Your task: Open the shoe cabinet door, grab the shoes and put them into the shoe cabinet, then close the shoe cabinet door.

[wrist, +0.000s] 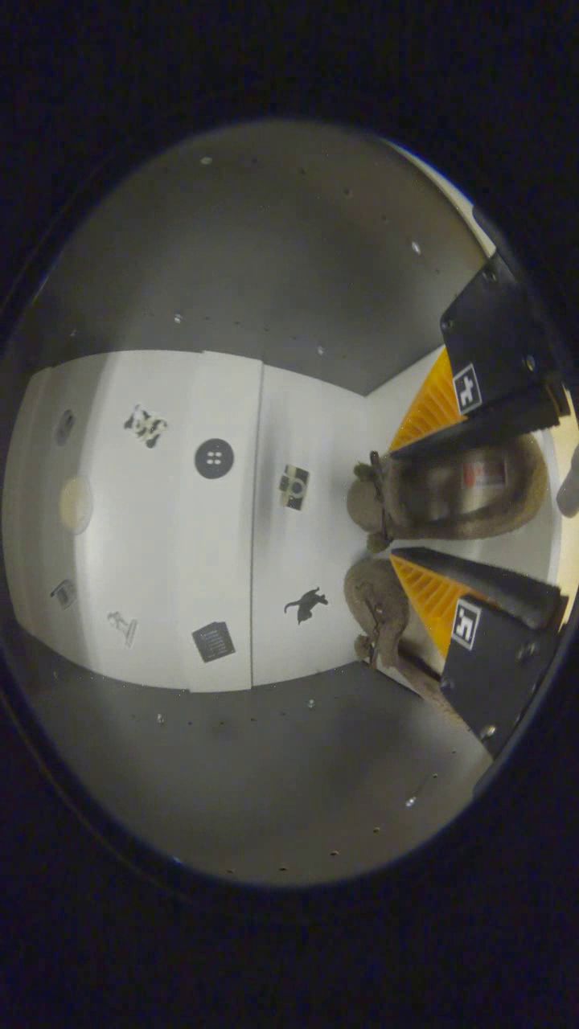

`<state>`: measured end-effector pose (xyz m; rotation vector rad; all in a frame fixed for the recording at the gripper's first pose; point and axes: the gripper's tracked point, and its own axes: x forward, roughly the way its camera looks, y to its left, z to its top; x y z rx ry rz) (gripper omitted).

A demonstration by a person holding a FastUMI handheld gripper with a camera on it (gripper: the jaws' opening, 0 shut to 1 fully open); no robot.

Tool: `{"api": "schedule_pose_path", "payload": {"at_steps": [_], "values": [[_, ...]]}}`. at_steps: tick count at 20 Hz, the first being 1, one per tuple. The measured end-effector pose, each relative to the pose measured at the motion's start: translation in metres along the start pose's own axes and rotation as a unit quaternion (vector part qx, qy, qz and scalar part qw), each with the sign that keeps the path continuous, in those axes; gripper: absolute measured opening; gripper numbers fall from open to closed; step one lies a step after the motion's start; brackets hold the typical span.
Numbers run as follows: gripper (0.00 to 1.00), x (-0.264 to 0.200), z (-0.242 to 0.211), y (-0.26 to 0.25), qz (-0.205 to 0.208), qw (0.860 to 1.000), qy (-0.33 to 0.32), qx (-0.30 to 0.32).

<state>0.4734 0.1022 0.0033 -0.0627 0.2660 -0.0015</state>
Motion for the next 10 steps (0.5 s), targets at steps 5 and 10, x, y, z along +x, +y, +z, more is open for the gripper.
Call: {"api": "schedule_pose_path", "payload": {"at_steps": [5, 10], "values": [[0.87, -0.056, 0.002, 0.004, 0.02, 0.999, -0.039, 0.012], [0.87, -0.147, -0.022, 0.008, 0.035, 0.996, -0.078, 0.017]]}}
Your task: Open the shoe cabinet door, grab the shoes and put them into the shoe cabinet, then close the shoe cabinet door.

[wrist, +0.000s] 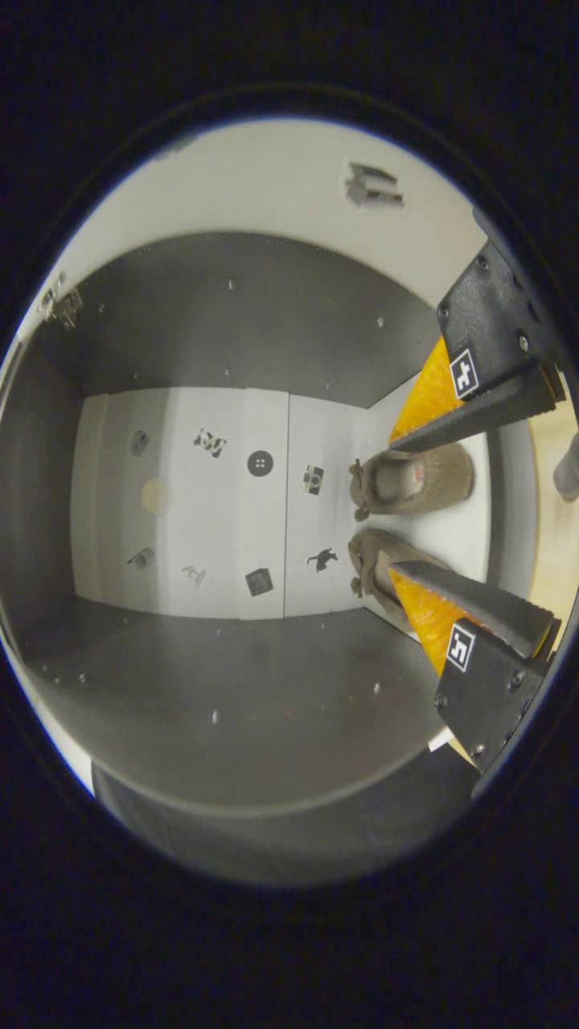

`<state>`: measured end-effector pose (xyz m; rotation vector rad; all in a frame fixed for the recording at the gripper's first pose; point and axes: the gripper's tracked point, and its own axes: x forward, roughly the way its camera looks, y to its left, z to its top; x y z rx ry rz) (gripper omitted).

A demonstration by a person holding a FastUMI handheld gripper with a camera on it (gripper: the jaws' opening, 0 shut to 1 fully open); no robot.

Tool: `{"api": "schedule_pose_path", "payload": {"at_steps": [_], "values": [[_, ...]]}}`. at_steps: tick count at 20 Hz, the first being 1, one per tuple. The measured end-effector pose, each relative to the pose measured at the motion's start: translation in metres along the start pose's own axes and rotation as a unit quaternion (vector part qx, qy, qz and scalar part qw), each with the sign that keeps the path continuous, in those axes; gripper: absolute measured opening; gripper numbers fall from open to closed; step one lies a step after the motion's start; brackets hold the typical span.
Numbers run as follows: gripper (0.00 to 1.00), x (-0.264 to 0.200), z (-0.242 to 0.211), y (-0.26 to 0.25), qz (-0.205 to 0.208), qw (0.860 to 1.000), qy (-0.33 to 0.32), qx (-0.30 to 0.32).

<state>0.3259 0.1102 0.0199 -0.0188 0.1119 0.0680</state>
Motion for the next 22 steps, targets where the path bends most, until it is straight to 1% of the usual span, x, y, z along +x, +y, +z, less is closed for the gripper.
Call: {"api": "schedule_pose_path", "payload": {"at_steps": [2, 4, 7, 10, 13, 18, 19, 21, 22], "values": [[1.0, -0.035, -0.007, 0.003, 0.003, 1.0, -0.007, -0.007], [1.0, -0.085, -0.016, 0.008, 0.015, 1.0, -0.013, -0.011], [1.0, -0.151, -0.025, 0.001, 0.02, 0.999, -0.026, -0.016], [1.0, -0.212, -0.047, -0.009, 0.04, 0.999, -0.009, 0.007], [1.0, -0.262, -0.055, -0.048, 0.043, 0.999, -0.01, 0.012], [1.0, -0.323, -0.041, -0.142, 0.016, 0.999, -0.033, 0.041], [0.98, -0.339, -0.035, -0.144, 0.047, 0.997, -0.039, 0.043], [0.93, -0.358, -0.043, -0.161, 0.093, 0.994, -0.024, 0.046], [0.94, -0.365, -0.039, -0.166, 0.114, 0.992, -0.027, 0.042]]}}
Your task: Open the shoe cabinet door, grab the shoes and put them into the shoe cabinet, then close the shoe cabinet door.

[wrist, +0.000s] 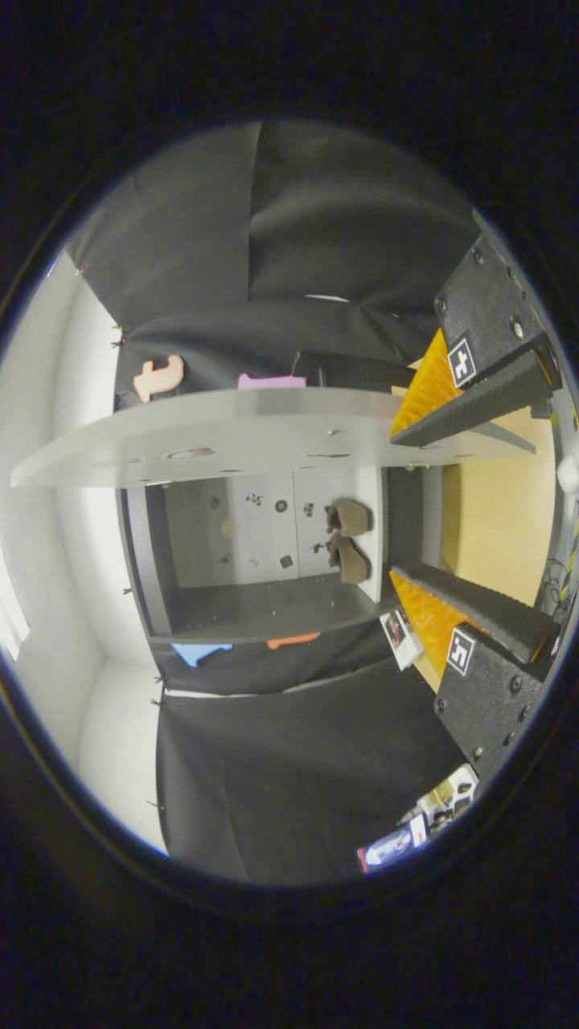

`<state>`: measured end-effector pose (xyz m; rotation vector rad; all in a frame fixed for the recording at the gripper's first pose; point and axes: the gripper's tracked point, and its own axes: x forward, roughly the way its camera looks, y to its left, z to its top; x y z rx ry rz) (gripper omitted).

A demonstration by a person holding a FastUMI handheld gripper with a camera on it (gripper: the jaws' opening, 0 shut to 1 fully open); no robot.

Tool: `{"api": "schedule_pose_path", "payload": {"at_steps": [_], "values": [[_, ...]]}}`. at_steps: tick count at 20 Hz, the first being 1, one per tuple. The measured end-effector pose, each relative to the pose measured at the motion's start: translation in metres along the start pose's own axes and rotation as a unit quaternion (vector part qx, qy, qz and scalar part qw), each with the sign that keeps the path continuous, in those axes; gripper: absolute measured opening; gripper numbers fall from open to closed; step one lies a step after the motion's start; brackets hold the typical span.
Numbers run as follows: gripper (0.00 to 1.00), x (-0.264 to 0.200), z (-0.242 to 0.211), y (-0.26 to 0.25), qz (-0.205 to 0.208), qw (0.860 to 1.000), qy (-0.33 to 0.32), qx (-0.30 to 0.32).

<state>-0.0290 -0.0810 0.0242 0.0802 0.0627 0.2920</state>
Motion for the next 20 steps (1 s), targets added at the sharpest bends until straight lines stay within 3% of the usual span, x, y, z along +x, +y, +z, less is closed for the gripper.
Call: {"api": "schedule_pose_path", "payload": {"at_steps": [5, 10, 17, 20], "values": [[1.0, -0.02, 0.024, -0.08, -0.013, 0.999, -0.027, -0.045], [1.0, -0.006, 0.014, -0.143, -0.027, 0.999, -0.01, -0.021], [0.99, 0.021, 0.016, -0.139, 0.017, 1.0, -0.009, -0.02], [0.99, 0.022, 0.015, -0.135, 0.01, 0.999, -0.007, -0.029]]}}
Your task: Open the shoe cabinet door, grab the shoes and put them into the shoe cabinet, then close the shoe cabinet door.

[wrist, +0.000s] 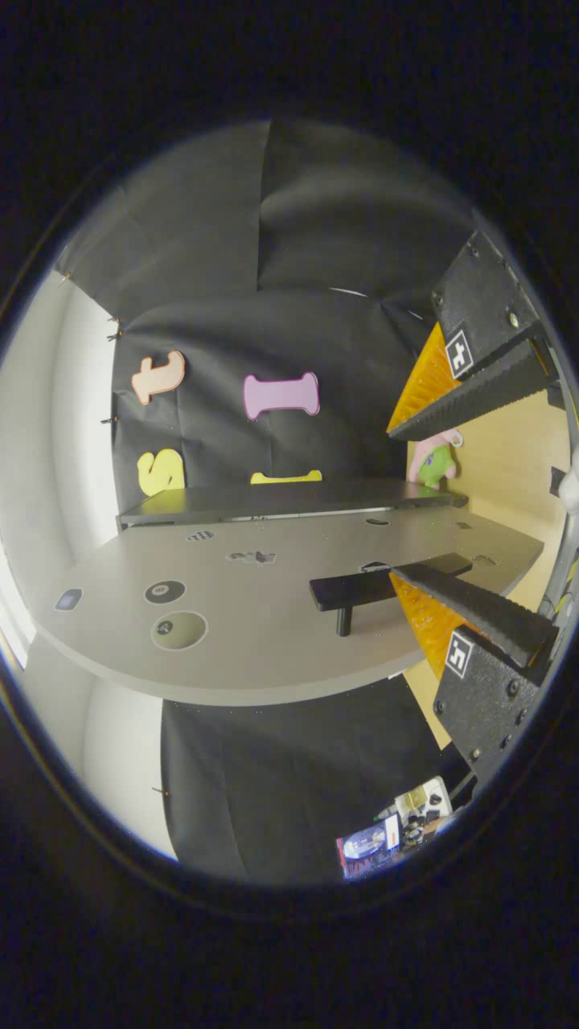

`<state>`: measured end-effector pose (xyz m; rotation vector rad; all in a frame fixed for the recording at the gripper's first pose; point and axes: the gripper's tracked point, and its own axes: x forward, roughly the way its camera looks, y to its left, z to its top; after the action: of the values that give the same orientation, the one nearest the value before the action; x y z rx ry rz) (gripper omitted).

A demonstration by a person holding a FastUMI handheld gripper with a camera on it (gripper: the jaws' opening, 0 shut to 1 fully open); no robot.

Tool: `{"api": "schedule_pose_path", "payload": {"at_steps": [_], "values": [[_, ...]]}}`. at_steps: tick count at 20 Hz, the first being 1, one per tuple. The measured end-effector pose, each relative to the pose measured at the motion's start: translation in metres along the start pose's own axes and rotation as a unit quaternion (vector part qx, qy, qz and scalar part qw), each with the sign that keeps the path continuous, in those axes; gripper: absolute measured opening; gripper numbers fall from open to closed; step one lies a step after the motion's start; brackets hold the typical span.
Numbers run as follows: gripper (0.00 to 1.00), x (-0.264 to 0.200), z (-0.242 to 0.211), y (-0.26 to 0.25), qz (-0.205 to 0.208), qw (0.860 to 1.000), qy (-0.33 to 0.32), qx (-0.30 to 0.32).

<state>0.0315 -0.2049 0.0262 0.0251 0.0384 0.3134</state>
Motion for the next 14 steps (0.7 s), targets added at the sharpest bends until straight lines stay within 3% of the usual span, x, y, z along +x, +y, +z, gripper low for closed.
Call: {"api": "schedule_pose_path", "payload": {"at_steps": [7, 14], "values": [[0.96, 0.002, -0.001, 0.034, -0.024, 1.0, 0.003, -0.006], [0.96, 0.017, -0.009, 0.109, -0.049, 0.999, 0.004, -0.003]]}}
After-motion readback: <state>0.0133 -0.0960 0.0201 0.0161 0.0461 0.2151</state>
